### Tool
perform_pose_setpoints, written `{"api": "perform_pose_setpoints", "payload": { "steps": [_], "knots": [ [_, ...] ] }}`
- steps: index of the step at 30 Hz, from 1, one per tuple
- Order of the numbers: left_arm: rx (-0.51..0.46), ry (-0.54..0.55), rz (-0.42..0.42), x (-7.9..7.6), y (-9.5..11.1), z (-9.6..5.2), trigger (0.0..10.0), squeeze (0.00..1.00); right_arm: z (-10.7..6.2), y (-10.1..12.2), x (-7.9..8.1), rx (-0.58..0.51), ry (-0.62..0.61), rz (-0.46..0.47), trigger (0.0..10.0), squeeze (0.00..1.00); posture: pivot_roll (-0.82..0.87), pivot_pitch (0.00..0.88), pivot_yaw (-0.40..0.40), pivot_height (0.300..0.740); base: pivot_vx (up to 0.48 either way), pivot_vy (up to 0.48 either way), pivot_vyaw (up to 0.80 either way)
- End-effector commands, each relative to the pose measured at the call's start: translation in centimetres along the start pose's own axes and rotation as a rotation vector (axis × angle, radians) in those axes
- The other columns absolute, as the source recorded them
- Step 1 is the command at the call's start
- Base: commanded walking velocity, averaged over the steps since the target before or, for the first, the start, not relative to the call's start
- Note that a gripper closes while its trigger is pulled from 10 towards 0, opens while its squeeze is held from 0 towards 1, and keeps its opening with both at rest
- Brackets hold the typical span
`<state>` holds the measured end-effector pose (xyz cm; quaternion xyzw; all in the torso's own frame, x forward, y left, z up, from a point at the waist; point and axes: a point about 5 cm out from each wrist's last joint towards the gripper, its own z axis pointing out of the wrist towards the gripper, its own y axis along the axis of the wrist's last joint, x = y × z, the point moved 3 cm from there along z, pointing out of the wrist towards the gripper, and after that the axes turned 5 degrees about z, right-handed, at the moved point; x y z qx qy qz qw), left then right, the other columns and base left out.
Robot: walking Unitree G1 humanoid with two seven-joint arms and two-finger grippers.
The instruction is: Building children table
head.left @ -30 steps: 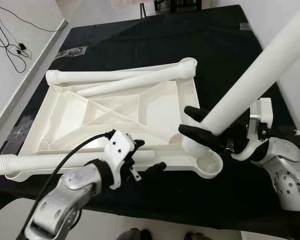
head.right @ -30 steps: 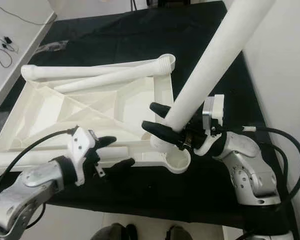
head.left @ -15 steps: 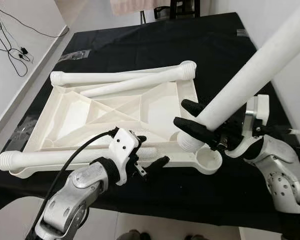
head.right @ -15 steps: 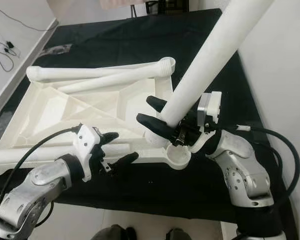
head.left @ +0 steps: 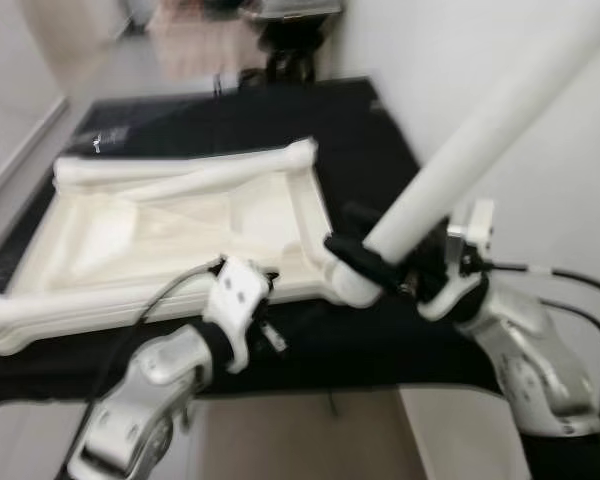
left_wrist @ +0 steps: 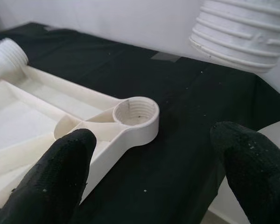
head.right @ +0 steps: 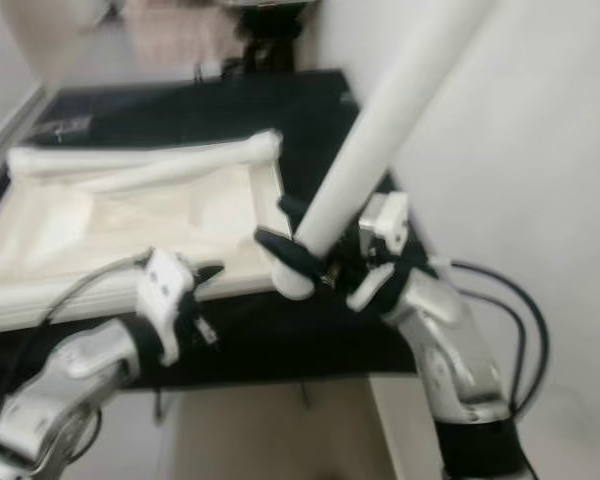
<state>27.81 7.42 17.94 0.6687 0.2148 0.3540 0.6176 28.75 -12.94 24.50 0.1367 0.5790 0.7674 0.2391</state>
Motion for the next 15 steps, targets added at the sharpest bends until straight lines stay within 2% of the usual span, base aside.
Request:
{"api": "perform_pose_setpoints", "payload": {
  "steps": [1,9,11,15],
  "knots": [
    [0.015,0.016,0.021,0.3,-0.5,-0.2,10.0,0.0,0.2,-0.3,-0.2,0.024,-0.019,-0.019,10.0,0.0,0.02,0.122,0.071,0.74,0.0,0.0,0.0],
    [0.028,0.084,0.02,1.1,-1.7,-0.5,10.0,0.0,0.4,-1.3,-0.8,0.093,-0.08,-0.027,10.0,0.0,0.02,0.126,0.068,0.74,0.0,0.0,0.0],
    [0.043,0.118,-0.023,1.4,-2.3,-0.8,10.0,0.0,0.6,-1.6,-0.7,0.108,-0.088,-0.026,10.0,0.0,0.03,0.131,0.067,0.74,0.0,0.0,0.0],
    [0.047,0.085,-0.037,0.9,-2.6,-1.2,10.0,0.0,0.9,-2.1,-0.8,0.138,-0.099,-0.034,10.0,0.0,0.03,0.144,0.068,0.74,0.0,0.0,0.0]
  ]
}}
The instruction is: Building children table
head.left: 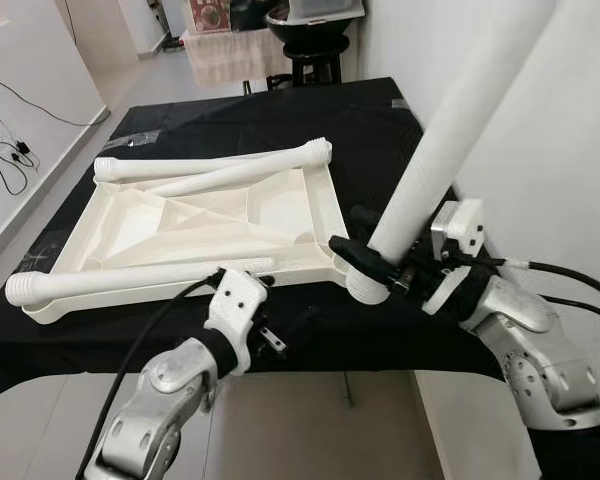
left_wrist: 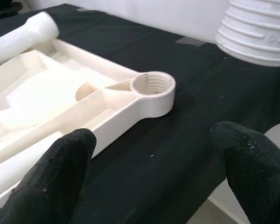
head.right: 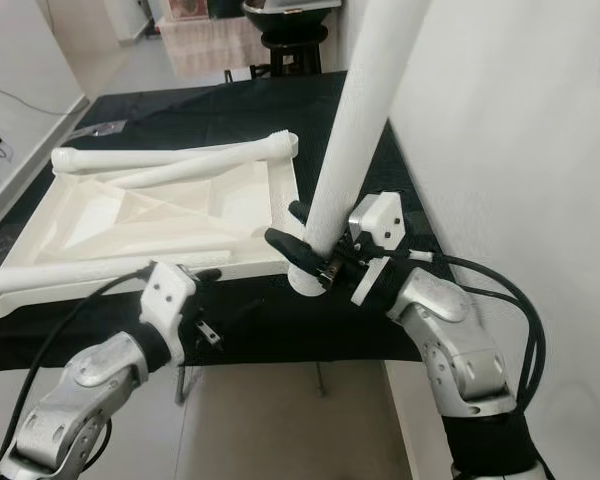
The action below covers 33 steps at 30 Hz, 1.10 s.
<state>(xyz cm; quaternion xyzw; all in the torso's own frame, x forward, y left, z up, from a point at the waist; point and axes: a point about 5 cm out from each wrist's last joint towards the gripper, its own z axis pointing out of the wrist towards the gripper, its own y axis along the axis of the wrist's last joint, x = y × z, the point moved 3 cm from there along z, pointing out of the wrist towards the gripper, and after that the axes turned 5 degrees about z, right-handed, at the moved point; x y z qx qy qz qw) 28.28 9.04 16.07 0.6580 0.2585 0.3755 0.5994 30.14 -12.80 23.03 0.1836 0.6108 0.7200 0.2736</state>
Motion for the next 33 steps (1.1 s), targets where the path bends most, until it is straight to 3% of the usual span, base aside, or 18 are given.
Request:
{"api": "perform_pose_setpoints", "payload": {
  "steps": [1,5,17,19,21,26,29,33],
  "knots": [
    [0.015,-0.013,-0.013,-0.2,-0.5,-0.4,10.0,0.0,0.5,-0.3,0.2,0.021,0.01,-0.005,10.0,0.0,0.03,0.144,0.068,0.74,0.0,0.0,0.0],
    [0.049,-0.061,0.021,-1.4,-1.4,-1.1,10.0,0.0,1.9,-1.8,-0.9,0.103,-0.033,-0.036,10.0,0.0,0.04,0.168,0.066,0.74,0.0,0.0,0.0],
    [0.06,-0.025,0.054,-1.3,-1.3,-2.1,10.0,0.0,4.7,-1.6,-1.9,0.087,-0.042,-0.027,10.0,0.0,0.07,0.237,0.067,0.74,0.0,0.0,0.0],
    [0.062,-0.02,0.055,-1.3,-1.1,-2.6,10.0,0.0,5.2,-0.8,-2.9,0.052,-0.049,-0.017,10.0,0.0,0.09,0.259,0.072,0.74,0.0,0.0,0.0],
    [0.062,-0.021,0.055,-1.3,-1.1,-2.6,10.0,0.0,5.2,-0.7,-3.0,0.048,-0.05,-0.017,10.0,0.0,0.09,0.259,0.072,0.74,0.0,0.0,0.0],
    [0.054,-0.045,0.085,-1.8,-0.4,-3.4,10.0,0.0,4.2,1.0,-5.1,-0.003,0.014,-0.05,10.0,0.0,0.12,0.294,0.085,0.74,0.0,0.0,0.0],
    [0.053,-0.06,0.086,-2.0,-0.1,-3.8,10.0,0.0,3.5,1.0,-4.6,0.038,0.139,-0.056,10.0,0.0,0.13,0.315,0.091,0.74,0.0,0.0,0.0],
    [0.053,-0.088,0.117,-2.3,0.1,-4.0,10.0,0.0,3.4,0.7,-5.2,0.089,0.186,-0.083,10.0,0.0,0.13,0.345,0.096,0.74,0.0,0.0,0.0]
  ]
}}
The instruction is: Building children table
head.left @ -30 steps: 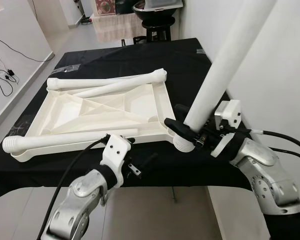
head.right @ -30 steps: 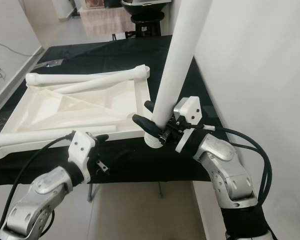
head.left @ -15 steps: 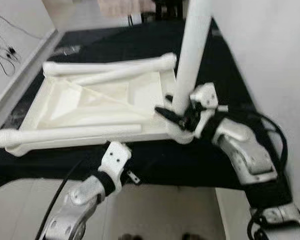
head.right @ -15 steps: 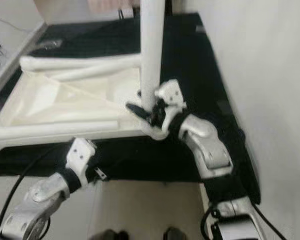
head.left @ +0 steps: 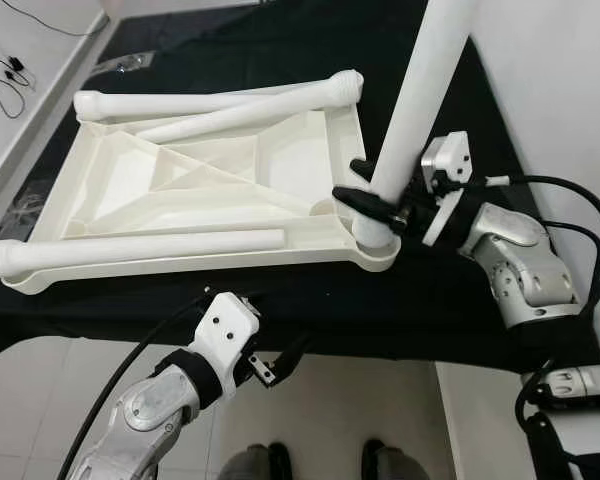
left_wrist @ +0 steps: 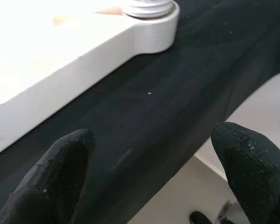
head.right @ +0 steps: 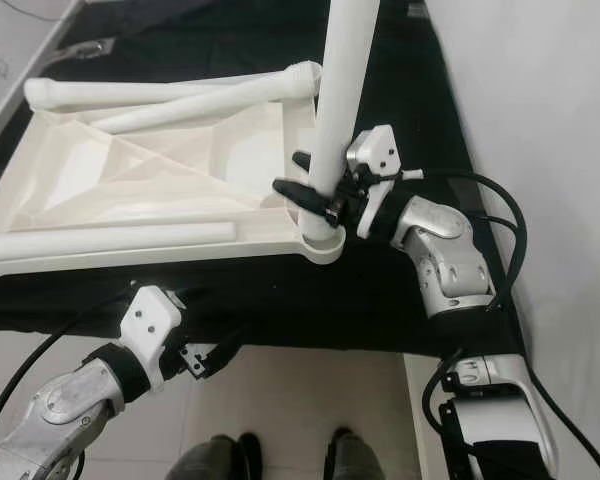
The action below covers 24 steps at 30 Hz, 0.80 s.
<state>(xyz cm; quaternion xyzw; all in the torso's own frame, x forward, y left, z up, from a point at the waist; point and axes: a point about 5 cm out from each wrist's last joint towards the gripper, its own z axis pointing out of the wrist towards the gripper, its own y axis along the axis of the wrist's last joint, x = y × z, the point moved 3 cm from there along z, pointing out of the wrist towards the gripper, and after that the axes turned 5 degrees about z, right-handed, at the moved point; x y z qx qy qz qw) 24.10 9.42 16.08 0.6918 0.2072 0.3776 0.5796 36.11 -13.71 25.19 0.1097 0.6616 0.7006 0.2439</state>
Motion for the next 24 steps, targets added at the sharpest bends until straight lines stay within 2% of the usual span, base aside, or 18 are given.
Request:
{"api": "perform_pose_setpoints", "payload": {
  "steps": [1,9,16,24],
  "knots": [
    [0.014,-0.022,0.012,-0.3,0.0,-0.4,10.0,0.0,0.1,-0.4,-0.1,0.023,0.024,-0.005,10.0,0.0,0.14,0.359,0.096,0.74,0.0,0.0,0.0],
    [-0.025,-0.058,0.028,-0.4,1.5,-0.6,10.0,0.0,-0.6,0.1,-1.2,0.025,0.044,-0.014,10.0,0.0,0.16,0.395,0.096,0.74,0.0,0.0,0.0],
    [-0.029,-0.098,0.013,-1.1,1.9,-1.2,10.0,0.0,-1.6,-0.1,0.2,0.071,0.236,-0.002,10.0,0.0,0.17,0.413,0.096,0.74,0.0,0.0,0.0],
    [-0.033,-0.113,-0.005,-1.8,1.9,-1.2,10.0,0.0,-2.0,-0.1,0.3,0.1,0.302,-0.013,10.0,0.0,0.17,0.414,0.092,0.74,0.0,0.0,0.0]
  ]
}}
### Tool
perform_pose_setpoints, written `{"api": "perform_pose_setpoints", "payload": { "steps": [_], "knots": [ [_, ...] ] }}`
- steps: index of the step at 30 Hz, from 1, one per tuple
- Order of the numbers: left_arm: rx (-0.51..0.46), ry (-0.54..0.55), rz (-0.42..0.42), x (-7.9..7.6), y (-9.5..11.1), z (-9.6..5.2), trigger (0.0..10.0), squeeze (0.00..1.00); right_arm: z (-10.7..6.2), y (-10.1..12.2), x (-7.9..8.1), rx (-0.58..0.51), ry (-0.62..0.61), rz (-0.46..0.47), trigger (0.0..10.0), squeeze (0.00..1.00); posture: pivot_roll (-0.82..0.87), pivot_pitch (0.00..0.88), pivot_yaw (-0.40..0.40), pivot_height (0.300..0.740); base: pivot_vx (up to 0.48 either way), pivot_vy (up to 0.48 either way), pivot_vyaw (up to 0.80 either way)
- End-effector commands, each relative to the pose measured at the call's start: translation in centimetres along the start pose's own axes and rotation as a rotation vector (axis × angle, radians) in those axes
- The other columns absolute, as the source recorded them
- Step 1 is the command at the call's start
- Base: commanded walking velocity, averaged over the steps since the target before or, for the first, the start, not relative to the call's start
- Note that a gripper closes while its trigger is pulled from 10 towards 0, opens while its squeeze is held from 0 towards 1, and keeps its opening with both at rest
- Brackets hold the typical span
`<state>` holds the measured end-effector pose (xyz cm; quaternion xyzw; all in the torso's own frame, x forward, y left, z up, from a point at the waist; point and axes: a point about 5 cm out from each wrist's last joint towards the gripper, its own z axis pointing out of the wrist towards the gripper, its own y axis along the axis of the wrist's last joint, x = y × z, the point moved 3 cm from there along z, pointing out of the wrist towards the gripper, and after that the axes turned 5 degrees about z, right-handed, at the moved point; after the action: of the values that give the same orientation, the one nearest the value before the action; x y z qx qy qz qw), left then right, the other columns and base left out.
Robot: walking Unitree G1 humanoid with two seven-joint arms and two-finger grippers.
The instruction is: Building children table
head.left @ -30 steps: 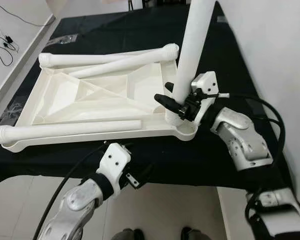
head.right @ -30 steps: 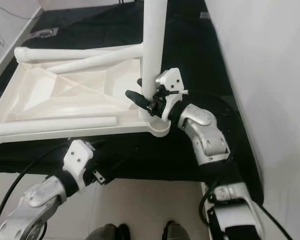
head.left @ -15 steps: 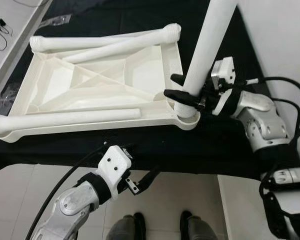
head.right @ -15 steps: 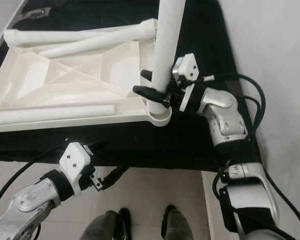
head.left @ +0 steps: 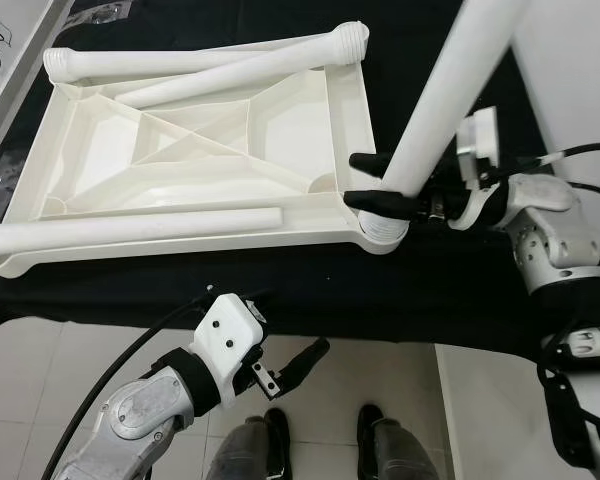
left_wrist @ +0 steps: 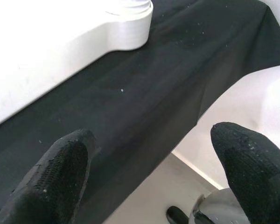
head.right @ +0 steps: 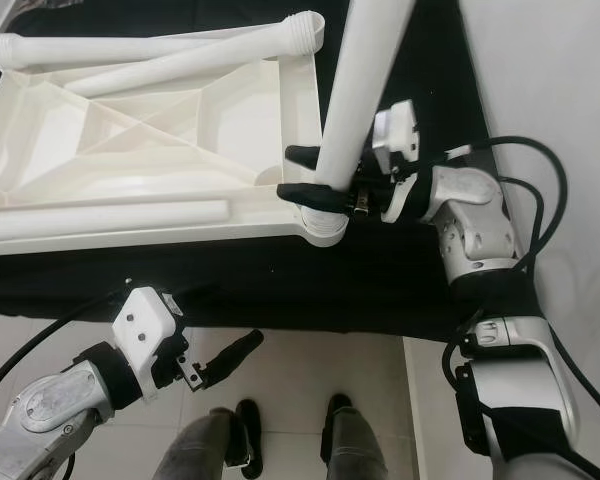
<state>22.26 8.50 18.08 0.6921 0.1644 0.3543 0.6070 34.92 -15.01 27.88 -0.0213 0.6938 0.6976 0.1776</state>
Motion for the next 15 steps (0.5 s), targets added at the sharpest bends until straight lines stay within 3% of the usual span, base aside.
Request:
{"api": "perform_pose_setpoints", "payload": {
  "steps": [1,13,15],
  "knots": [
    [0.026,-0.025,-0.025,-0.7,-0.6,-0.2,10.0,0.0,-0.3,-3.0,0.8,0.098,0.033,0.08,10.0,0.0,0.17,0.413,0.091,0.74,0.0,0.0,0.0],
    [0.018,-0.08,-0.052,-1.4,-1.2,0.1,10.0,0.0,1.1,-4.6,2.0,0.255,0.201,0.038,10.0,0.0,0.15,0.403,0.088,0.74,0.0,0.0,0.0],
    [0.008,-0.103,-0.056,-1.6,-1.1,0.2,10.0,0.0,2.3,-4.1,2.5,0.309,0.339,0.029,10.0,0.0,0.15,0.403,0.083,0.74,0.0,0.0,0.0]
  ]
}}
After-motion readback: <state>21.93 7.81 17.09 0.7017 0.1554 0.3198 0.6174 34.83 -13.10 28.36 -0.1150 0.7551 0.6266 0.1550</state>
